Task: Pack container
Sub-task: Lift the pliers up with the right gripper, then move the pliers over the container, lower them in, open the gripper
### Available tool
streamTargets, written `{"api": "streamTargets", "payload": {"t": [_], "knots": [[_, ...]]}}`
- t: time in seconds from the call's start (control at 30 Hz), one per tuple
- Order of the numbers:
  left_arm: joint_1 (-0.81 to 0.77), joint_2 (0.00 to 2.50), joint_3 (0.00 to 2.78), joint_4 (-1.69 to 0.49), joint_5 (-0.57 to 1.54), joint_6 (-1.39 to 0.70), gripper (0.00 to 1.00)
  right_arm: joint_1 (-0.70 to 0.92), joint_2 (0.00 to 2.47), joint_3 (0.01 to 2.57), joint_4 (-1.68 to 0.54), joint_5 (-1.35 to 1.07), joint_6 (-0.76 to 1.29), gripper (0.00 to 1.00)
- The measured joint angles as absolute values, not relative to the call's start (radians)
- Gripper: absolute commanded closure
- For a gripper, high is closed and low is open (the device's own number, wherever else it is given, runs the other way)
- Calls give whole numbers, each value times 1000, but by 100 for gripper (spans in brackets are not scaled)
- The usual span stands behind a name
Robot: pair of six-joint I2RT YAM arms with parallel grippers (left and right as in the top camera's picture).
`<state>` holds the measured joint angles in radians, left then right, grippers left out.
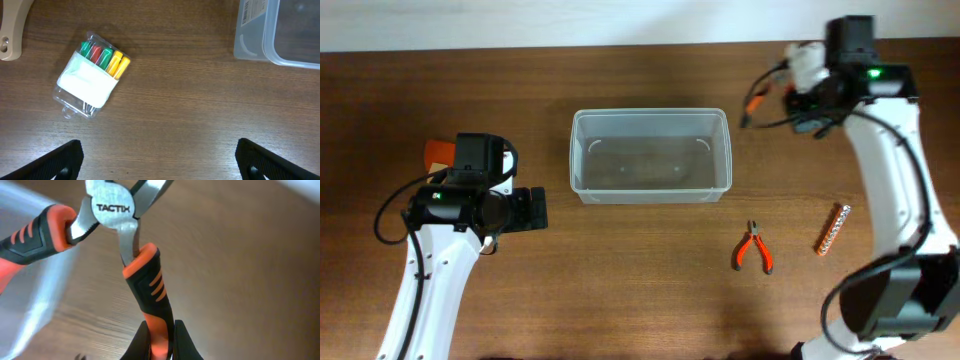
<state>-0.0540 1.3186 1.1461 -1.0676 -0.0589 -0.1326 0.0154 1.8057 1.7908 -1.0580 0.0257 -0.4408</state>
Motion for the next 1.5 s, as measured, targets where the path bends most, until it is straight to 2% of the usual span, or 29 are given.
{"api": "streamTargets", "payload": {"t": [0.23,0.4,0.8,1.5], "knots": [[-54,1319,1146,-1068,-59,-133,1,286,1806,1792,-1055,-20,-679,96],[-54,1319,1146,-1068,-59,-133,1,385,1847,1792,-997,-30,-757,96],[-54,1319,1146,-1068,-59,-133,1,401,2028,1792,-975,-120,-939,96],[-54,1319,1146,-1068,-59,-133,1,401,2107,1792,-994,-205,-1025,96]]}}
